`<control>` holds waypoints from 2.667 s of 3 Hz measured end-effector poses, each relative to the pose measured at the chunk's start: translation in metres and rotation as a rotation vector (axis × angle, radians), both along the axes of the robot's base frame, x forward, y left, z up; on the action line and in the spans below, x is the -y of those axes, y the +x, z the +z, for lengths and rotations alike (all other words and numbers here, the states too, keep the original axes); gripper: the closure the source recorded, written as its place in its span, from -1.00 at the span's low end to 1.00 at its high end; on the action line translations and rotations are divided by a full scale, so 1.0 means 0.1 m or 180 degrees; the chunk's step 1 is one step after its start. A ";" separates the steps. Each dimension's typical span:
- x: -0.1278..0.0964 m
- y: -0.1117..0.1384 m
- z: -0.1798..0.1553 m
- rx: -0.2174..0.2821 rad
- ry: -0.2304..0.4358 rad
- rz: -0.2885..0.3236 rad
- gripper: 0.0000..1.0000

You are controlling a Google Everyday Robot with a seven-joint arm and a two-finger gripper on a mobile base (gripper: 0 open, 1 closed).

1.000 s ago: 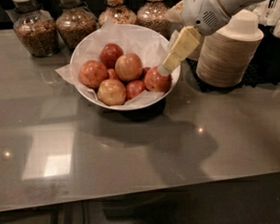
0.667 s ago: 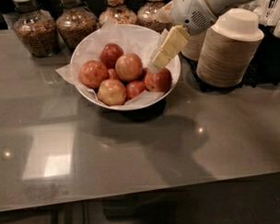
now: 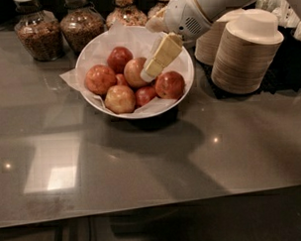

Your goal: Pick apple from white bowl

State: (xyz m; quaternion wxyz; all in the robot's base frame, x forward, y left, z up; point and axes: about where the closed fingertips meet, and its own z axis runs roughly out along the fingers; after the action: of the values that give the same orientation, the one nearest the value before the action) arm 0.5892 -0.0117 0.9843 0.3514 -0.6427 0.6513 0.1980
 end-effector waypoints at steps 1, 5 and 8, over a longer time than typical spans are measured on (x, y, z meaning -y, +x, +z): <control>-0.08 0.05 -0.12 -0.0019 -0.0074 0.0072 -0.86; -0.18 0.18 -0.42 -0.0123 -0.0183 0.0096 -0.56; -0.20 0.26 -0.58 -0.0229 -0.0197 0.0060 -0.50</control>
Offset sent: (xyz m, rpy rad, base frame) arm 0.0113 0.0166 -0.0370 -0.0594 0.0291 0.0419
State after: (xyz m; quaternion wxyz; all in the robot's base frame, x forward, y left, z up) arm 0.6156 0.0081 0.9262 0.3059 -0.6518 0.6633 0.2041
